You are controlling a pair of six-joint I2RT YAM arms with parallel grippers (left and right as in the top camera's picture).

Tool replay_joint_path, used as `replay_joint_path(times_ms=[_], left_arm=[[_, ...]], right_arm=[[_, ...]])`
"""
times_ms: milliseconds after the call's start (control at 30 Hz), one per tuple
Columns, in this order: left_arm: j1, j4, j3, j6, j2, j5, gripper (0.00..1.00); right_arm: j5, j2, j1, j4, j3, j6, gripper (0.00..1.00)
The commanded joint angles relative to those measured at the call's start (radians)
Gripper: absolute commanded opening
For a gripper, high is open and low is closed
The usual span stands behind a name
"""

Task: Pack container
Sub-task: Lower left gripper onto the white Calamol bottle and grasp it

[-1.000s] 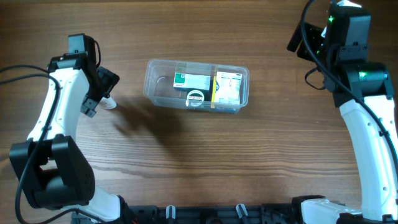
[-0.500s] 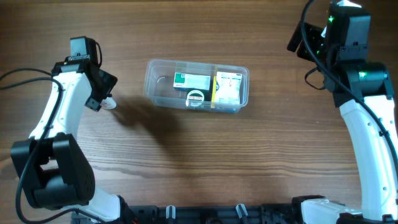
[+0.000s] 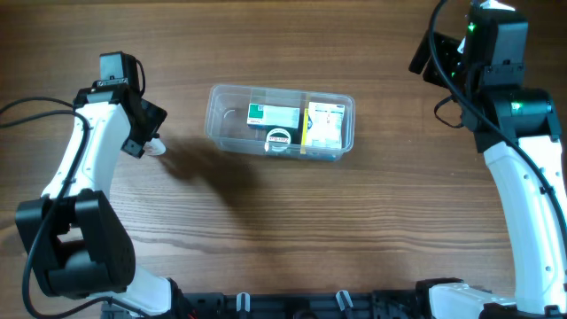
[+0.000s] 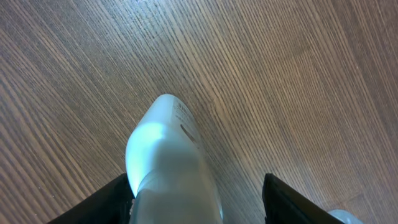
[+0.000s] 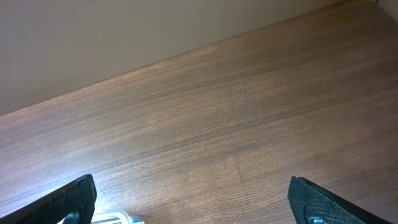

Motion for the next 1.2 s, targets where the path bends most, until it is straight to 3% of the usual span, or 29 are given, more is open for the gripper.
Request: replay_joint_path(times_ms=[0, 533, 900, 1067, 1167], left_arm=[[0.005, 0.003, -0.008, -0.005, 0.008, -0.021, 0.67], [0.005, 0.007, -0.008, -0.01, 0.008, -0.044, 0.61], [0.005, 0.011, -0.008, -0.063, 0.063, -0.051, 0.64], [0.005, 0.017, -0.008, -0.061, 0.091, -0.051, 0.56], [0.005, 0.026, -0.007, -0.05, 0.091, -0.051, 0.41]], right_arm=[[0.01, 0.007, 0.001, 0.0, -0.001, 0.014, 1.0], [0.01, 0.007, 0.001, 0.0, -0.001, 0.014, 1.0], [0.01, 0.007, 0.001, 0.0, -0.001, 0.014, 1.0], [0.01, 0.007, 0.001, 0.0, -0.001, 0.014, 1.0], [0.01, 0.007, 0.001, 0.0, -0.001, 0.014, 1.0]])
